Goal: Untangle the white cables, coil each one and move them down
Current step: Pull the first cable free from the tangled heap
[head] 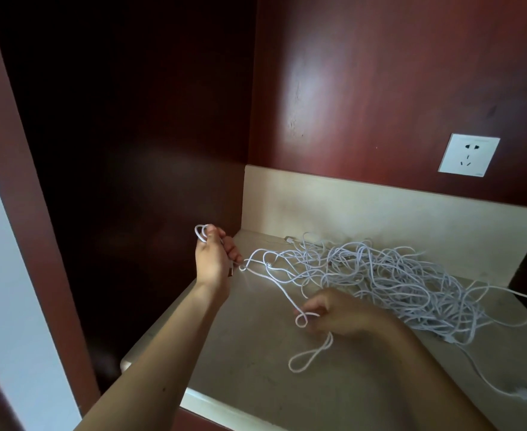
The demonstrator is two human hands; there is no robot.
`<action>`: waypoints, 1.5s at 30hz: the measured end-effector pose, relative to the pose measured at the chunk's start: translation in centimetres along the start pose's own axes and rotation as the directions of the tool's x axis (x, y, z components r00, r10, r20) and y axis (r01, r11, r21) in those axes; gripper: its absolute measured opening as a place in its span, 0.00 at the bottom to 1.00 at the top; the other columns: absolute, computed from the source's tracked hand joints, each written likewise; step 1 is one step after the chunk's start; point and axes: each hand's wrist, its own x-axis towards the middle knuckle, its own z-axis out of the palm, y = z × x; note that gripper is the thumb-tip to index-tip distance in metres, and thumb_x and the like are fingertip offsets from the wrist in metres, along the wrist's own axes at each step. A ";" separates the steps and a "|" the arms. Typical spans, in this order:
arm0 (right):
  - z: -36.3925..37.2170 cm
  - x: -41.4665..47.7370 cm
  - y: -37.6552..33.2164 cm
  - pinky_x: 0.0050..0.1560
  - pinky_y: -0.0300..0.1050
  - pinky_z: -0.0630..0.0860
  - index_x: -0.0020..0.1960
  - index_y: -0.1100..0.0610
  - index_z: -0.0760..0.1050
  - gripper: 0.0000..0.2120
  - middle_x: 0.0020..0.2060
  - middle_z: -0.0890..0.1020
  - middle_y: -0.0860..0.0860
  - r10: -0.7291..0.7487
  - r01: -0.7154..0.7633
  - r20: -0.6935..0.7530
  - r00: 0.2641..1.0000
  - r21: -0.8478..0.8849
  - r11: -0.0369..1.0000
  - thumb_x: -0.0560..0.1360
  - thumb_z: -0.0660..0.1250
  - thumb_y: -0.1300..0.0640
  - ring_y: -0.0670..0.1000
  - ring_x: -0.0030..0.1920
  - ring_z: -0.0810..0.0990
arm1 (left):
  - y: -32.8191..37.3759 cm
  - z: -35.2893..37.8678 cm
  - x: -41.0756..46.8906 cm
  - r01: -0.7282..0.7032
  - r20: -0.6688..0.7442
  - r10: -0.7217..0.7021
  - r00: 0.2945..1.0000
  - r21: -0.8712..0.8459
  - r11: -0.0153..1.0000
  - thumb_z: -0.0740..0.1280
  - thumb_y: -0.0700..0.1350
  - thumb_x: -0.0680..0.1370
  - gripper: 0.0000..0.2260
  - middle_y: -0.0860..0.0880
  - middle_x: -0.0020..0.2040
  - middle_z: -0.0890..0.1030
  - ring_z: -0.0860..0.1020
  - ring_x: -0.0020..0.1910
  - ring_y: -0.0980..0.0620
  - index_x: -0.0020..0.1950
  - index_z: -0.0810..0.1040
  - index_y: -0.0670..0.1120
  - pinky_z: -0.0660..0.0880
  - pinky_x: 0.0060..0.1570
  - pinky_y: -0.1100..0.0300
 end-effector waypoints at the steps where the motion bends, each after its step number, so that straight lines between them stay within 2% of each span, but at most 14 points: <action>1: 0.0 -0.1 -0.4 0.49 0.35 0.77 0.61 0.48 0.80 0.17 0.48 0.85 0.43 -0.044 0.044 0.004 0.999 0.012 0.999 0.74 0.72 0.59 0.43 0.50 0.83 | -0.1 0.3 -0.2 0.009 0.024 -0.009 1.000 0.027 1.000 0.50 0.46 0.85 0.14 0.52 0.26 0.60 0.59 0.21 0.56 0.40 0.64 0.47 0.61 0.23 0.65; 4: 0.6 -0.2 -2.6 0.48 0.30 0.75 0.72 0.44 0.67 0.31 0.59 0.79 0.39 -0.092 0.114 -0.143 0.985 0.160 0.981 0.73 0.74 0.57 0.33 0.54 0.79 | -0.6 1.3 -1.1 0.008 0.137 -0.017 0.990 0.067 0.998 0.49 0.47 0.85 0.14 0.53 0.25 0.61 0.59 0.21 0.57 0.41 0.64 0.47 0.60 0.23 0.64; 6: 1.7 0.4 -4.0 0.47 0.33 0.75 0.74 0.47 0.66 0.30 0.62 0.79 0.43 -0.058 0.132 -0.299 0.952 0.233 0.963 0.74 0.72 0.53 0.39 0.57 0.80 | -0.9 1.9 -1.8 -0.007 0.209 -0.011 0.978 0.089 0.996 0.49 0.48 0.86 0.14 0.53 0.25 0.61 0.59 0.22 0.56 0.42 0.65 0.47 0.60 0.23 0.64; 8: 2.9 1.1 -5.0 0.42 0.38 0.74 0.66 0.50 0.72 0.19 0.50 0.84 0.50 -0.022 0.185 -0.401 0.916 0.373 0.909 0.76 0.69 0.57 0.48 0.47 0.84 | -1.1 2.4 -2.3 -0.020 0.261 -0.007 0.965 0.100 0.995 0.49 0.47 0.86 0.14 0.53 0.26 0.61 0.58 0.22 0.56 0.43 0.64 0.46 0.61 0.23 0.64; 10: 4.0 1.6 -5.1 0.38 0.40 0.72 0.57 0.53 0.75 0.09 0.36 0.82 0.49 -0.009 0.250 -0.517 0.856 0.399 0.882 0.77 0.67 0.60 0.47 0.31 0.79 | -1.0 2.6 -2.4 -0.019 0.291 -0.012 0.957 0.102 0.995 0.49 0.47 0.86 0.13 0.53 0.26 0.61 0.58 0.22 0.56 0.43 0.65 0.46 0.62 0.23 0.64; 13: 4.9 2.0 -3.3 0.36 0.40 0.68 0.44 0.54 0.77 0.03 0.28 0.75 0.43 -0.055 0.284 -0.643 0.764 0.259 0.923 0.77 0.68 0.59 0.42 0.30 0.71 | -0.4 2.4 -2.2 0.047 0.323 -0.060 0.945 0.047 0.998 0.50 0.46 0.86 0.14 0.53 0.25 0.62 0.61 0.21 0.56 0.43 0.66 0.45 0.65 0.23 0.64; 18: 4.6 0.8 -2.6 0.39 0.34 0.67 0.46 0.49 0.79 0.09 0.25 0.75 0.32 -0.075 0.141 -0.406 0.911 0.135 0.981 0.81 0.62 0.56 0.35 0.30 0.74 | -0.6 1.9 -1.8 0.016 0.347 -0.025 0.938 0.030 0.999 0.50 0.45 0.86 0.14 0.51 0.25 0.65 0.67 0.23 0.54 0.43 0.66 0.44 0.71 0.25 0.62; 20: 4.4 0.3 -2.9 0.39 0.35 0.69 0.49 0.51 0.81 0.11 0.24 0.76 0.38 -0.034 0.046 -0.182 0.983 0.062 0.997 0.82 0.60 0.51 0.36 0.28 0.73 | -1.3 1.5 -1.5 -0.083 0.317 0.042 0.948 0.119 0.989 0.50 0.46 0.86 0.14 0.51 0.25 0.65 0.65 0.22 0.54 0.43 0.66 0.44 0.66 0.23 0.64; 23: 3.8 -1.0 -3.7 0.36 0.40 0.71 0.44 0.50 0.81 0.14 0.24 0.75 0.46 -0.001 0.001 0.014 1.000 -0.030 1.000 0.80 0.61 0.46 0.40 0.25 0.72 | -1.9 0.5 -1.2 -0.206 0.292 0.114 0.949 0.308 0.929 0.51 0.47 0.86 0.14 0.52 0.26 0.64 0.61 0.21 0.56 0.42 0.64 0.43 0.59 0.22 0.65; 28: -0.5 -2.9 -5.8 0.28 0.36 0.69 0.41 0.53 0.82 0.10 0.24 0.74 0.46 -0.202 0.224 -0.134 0.970 0.167 0.960 0.79 0.65 0.58 0.43 0.25 0.71 | -2.2 0.1 -1.7 -0.206 0.340 -0.008 0.940 0.588 0.782 0.52 0.47 0.85 0.14 0.49 0.31 0.65 0.61 0.23 0.57 0.40 0.62 0.46 0.59 0.22 0.65; 32: -2.0 -2.9 -6.4 0.42 0.49 0.74 0.38 0.56 0.77 0.10 0.27 0.75 0.48 -0.224 0.321 -0.263 0.938 0.426 0.846 0.78 0.63 0.59 0.48 0.31 0.76 | -1.1 1.5 -3.1 -0.185 0.430 -0.320 0.844 0.794 0.579 0.55 0.45 0.83 0.13 0.50 0.30 0.73 0.68 0.24 0.56 0.39 0.70 0.45 0.64 0.26 0.64; 35: -2.3 -2.6 -6.1 0.47 0.49 0.74 0.38 0.56 0.74 0.11 0.27 0.74 0.48 -0.172 0.312 -0.323 0.931 0.453 0.835 0.79 0.61 0.59 0.51 0.36 0.81 | -0.1 2.1 -3.9 -0.111 0.499 -0.566 0.656 0.806 0.582 0.50 0.48 0.80 0.15 0.50 0.34 0.77 0.69 0.27 0.55 0.41 0.73 0.47 0.63 0.28 0.61; 40: -2.4 -1.6 -4.2 0.40 0.51 0.73 0.43 0.44 0.78 0.05 0.30 0.76 0.43 -0.194 0.285 -0.566 0.801 0.075 0.956 0.75 0.64 0.49 0.44 0.33 0.73 | 0.1 1.9 -4.5 0.020 0.534 -0.632 0.562 0.755 0.656 0.48 0.44 0.80 0.12 0.47 0.28 0.69 0.64 0.25 0.54 0.41 0.67 0.47 0.55 0.24 0.63; 45: -1.3 -0.8 -3.3 0.36 0.45 0.70 0.41 0.49 0.79 0.02 0.29 0.76 0.44 -0.165 0.317 -0.675 0.719 0.108 0.942 0.72 0.69 0.52 0.42 0.30 0.72 | 0.1 1.6 -5.0 0.150 0.574 -0.673 0.466 0.698 0.700 0.45 0.57 0.81 0.20 0.49 0.25 0.60 0.57 0.25 0.54 0.37 0.66 0.48 0.52 0.23 0.62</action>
